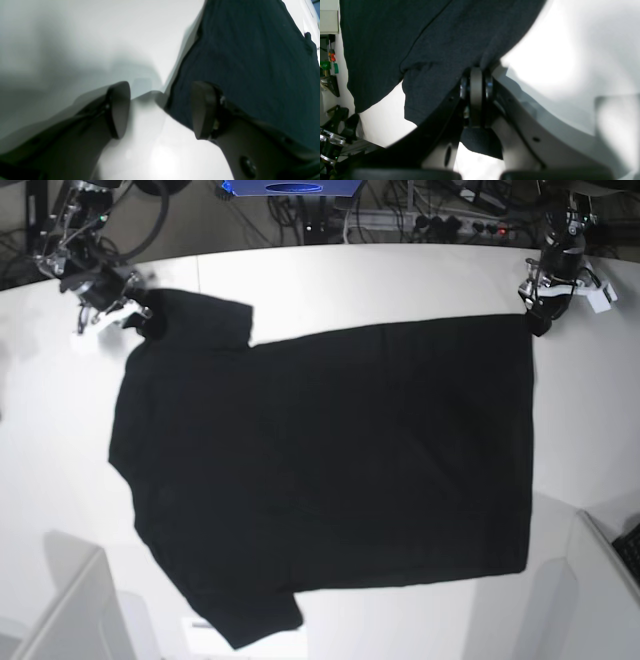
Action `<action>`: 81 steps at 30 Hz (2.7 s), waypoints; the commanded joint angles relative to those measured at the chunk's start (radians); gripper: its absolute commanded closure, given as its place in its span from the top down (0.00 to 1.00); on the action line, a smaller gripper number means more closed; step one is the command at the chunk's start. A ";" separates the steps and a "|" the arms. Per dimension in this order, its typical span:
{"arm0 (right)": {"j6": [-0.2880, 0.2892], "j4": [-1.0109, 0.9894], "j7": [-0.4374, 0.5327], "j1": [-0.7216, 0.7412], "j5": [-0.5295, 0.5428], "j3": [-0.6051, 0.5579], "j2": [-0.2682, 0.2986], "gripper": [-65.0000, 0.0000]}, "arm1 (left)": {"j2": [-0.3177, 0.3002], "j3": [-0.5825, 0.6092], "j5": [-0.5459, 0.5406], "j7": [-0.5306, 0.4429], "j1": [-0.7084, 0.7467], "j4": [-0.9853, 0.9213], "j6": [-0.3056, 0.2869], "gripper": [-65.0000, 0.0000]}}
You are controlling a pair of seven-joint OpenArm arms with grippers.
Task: Fold the T-shirt properly
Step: 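Move the left gripper to the other shoulder corner and grasp it, then lift both shoulder corners and drag the shirt toward the robot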
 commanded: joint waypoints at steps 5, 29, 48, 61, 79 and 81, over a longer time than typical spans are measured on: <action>-0.034 -0.016 -0.089 -0.007 -0.121 -0.003 -0.001 0.00 | -0.009 -0.003 0.021 -0.006 0.001 0.013 -0.009 0.57; -0.034 -0.016 -0.085 -0.007 -0.121 -0.004 -0.001 0.00 | 0.043 -0.007 0.078 0.148 -0.093 0.007 -0.009 0.57; -0.035 -0.007 -0.063 -0.010 -0.123 0.001 -0.001 0.00 | 0.059 -0.005 0.081 0.195 -0.111 0.001 -0.010 0.00; -0.038 0.030 -0.047 -0.039 -0.123 0.005 -0.002 0.00 | 0.034 -0.017 0.120 0.255 -0.071 0.111 -0.010 0.00; -0.040 0.301 0.007 -0.248 -0.123 0.005 -0.051 0.00 | 0.031 -0.111 0.281 0.255 0.070 0.295 -0.010 0.00; -0.040 0.323 0.007 -0.266 -0.123 0.002 -0.051 0.00 | 0.031 -0.120 0.281 0.255 0.085 0.301 -0.027 0.00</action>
